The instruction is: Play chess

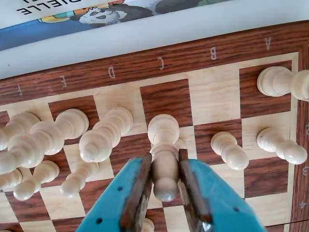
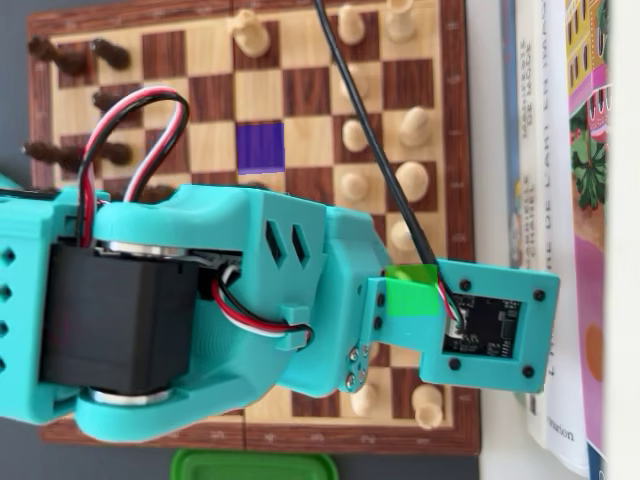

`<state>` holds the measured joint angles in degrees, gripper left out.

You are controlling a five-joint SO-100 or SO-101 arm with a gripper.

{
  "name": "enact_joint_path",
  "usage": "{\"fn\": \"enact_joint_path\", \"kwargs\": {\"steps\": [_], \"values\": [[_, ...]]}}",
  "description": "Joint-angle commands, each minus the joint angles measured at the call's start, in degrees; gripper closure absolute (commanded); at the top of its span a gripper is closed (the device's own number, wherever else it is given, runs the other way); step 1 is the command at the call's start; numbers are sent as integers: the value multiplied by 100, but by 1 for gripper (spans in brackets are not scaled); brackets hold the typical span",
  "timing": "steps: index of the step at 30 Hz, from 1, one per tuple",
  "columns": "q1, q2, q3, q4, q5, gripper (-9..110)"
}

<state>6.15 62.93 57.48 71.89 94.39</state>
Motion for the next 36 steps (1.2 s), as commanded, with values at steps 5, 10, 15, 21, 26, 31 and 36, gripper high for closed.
{"fn": "enact_joint_path", "kwargs": {"steps": [5,10,15,21,26,31,36], "values": [[105,-158,-501,-53,-26,96],[79,-422,-782,-53,-26,96],[88,-580,-923,-53,-35,96],[79,-589,-923,0,-35,96],[70,-598,-923,0,-35,96],[70,-642,-1292,255,-44,96],[114,-650,-1521,536,-44,96]]}}
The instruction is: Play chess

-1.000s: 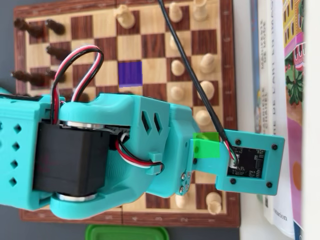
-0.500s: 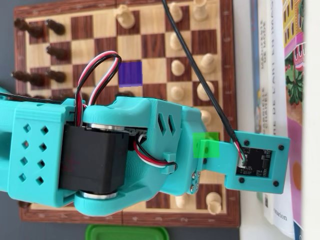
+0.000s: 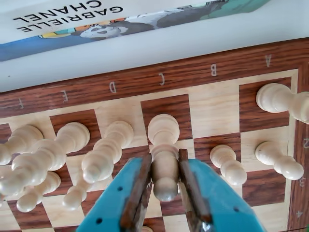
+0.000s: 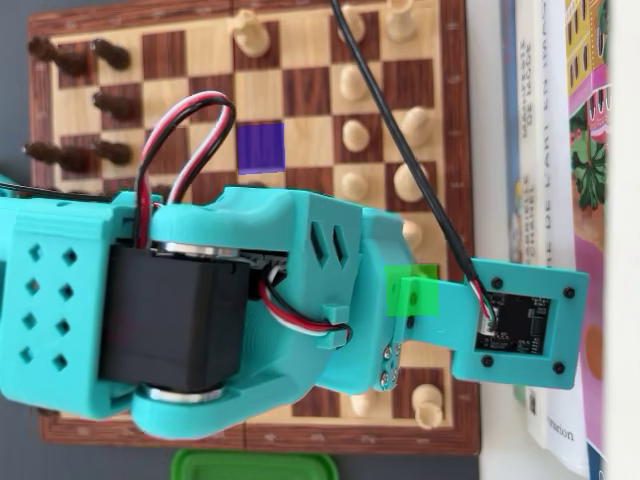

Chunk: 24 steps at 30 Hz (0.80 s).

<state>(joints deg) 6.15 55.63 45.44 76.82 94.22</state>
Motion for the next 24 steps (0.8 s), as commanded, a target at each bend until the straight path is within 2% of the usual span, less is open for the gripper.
{"fn": "enact_joint_path", "kwargs": {"steps": [1,24], "values": [[114,79,-308,44,-26,96],[70,-536,-958,299,-35,96]]}}
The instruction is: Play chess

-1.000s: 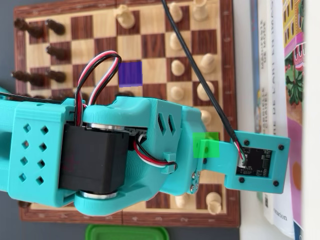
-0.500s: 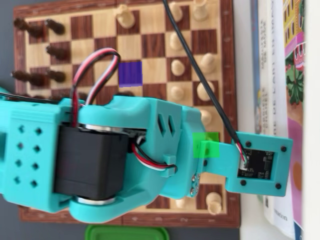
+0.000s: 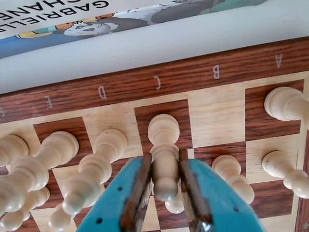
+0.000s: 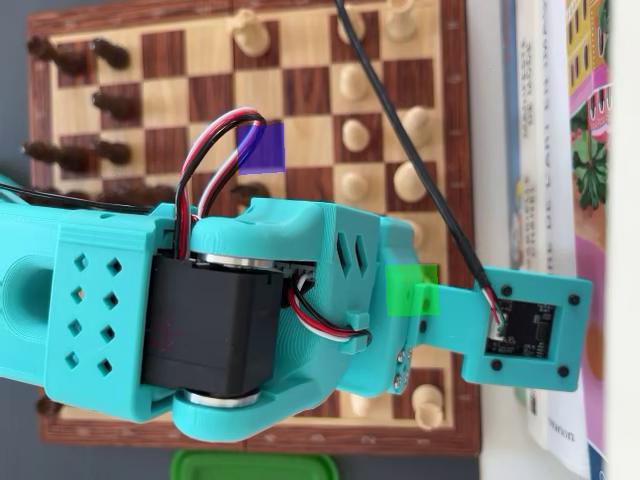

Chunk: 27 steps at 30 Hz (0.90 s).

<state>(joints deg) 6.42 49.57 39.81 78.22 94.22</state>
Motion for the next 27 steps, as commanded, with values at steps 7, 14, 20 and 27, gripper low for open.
{"fn": "enact_joint_path", "kwargs": {"steps": [7,14,20,27], "values": [[79,70,-475,352,-26,96],[53,18,-466,352,-26,96],[53,-229,-483,343,-26,96],[53,-229,-483,343,-26,96]]}}
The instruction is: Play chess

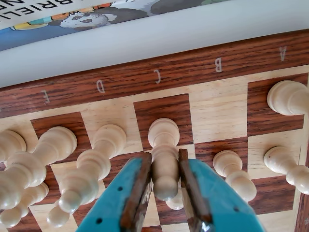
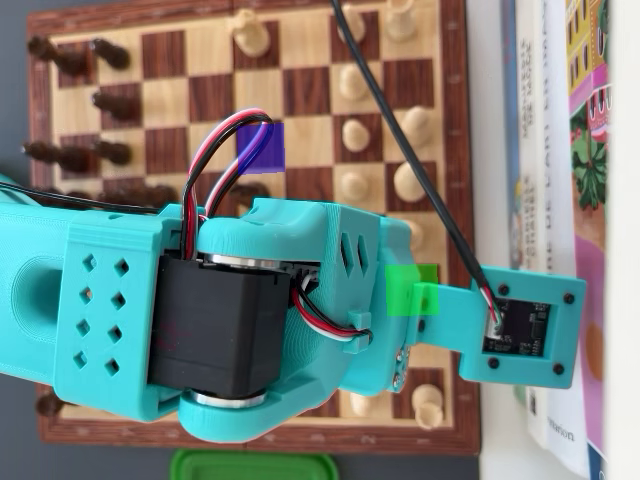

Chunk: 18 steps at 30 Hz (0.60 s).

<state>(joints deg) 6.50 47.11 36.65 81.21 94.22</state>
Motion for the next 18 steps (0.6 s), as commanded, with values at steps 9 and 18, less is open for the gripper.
{"fn": "enact_joint_path", "kwargs": {"steps": [9,18], "values": [[44,18,-167,44,-26,91],[35,18,-202,44,-26,90]]}}
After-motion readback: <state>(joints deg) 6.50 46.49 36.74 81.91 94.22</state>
